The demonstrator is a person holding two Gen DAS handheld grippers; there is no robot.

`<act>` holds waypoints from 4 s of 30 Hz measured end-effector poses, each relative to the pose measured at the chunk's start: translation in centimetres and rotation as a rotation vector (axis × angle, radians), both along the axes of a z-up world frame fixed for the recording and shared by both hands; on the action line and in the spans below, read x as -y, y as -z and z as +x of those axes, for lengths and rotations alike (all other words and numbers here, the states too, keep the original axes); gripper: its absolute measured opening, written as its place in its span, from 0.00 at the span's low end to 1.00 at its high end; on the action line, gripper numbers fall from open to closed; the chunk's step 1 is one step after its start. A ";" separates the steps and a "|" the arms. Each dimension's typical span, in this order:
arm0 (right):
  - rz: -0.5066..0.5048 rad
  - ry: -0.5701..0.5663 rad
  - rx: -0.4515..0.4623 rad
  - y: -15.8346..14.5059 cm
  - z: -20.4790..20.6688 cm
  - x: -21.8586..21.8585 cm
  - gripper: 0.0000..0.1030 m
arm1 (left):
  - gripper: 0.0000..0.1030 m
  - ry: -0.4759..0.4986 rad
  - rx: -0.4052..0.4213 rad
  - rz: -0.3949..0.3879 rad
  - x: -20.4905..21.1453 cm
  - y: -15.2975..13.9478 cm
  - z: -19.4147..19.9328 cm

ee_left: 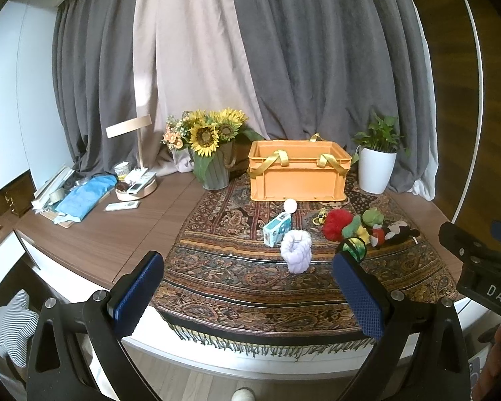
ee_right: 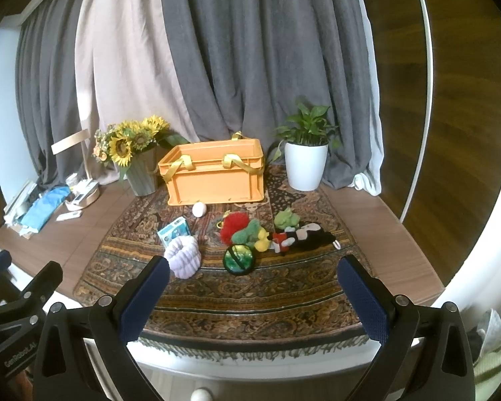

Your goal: Organize soft objects

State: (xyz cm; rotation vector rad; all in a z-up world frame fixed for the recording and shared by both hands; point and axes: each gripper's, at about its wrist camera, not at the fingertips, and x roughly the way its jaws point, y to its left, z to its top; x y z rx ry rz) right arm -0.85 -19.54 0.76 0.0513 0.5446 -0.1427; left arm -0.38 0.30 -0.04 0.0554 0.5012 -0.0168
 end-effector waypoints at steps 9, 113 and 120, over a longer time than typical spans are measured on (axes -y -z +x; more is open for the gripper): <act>0.002 0.000 -0.001 0.2 0.2 0.1 0.99 | 1.00 0.003 0.005 0.000 0.2 0.3 0.0; 0.205 -0.147 -0.542 18.8 24.5 2.3 0.62 | 0.38 0.347 -0.612 -0.115 6.2 18.5 26.2; 0.214 -0.156 -0.538 18.6 24.2 2.4 0.61 | 0.29 0.354 -0.600 -0.123 6.3 18.2 25.8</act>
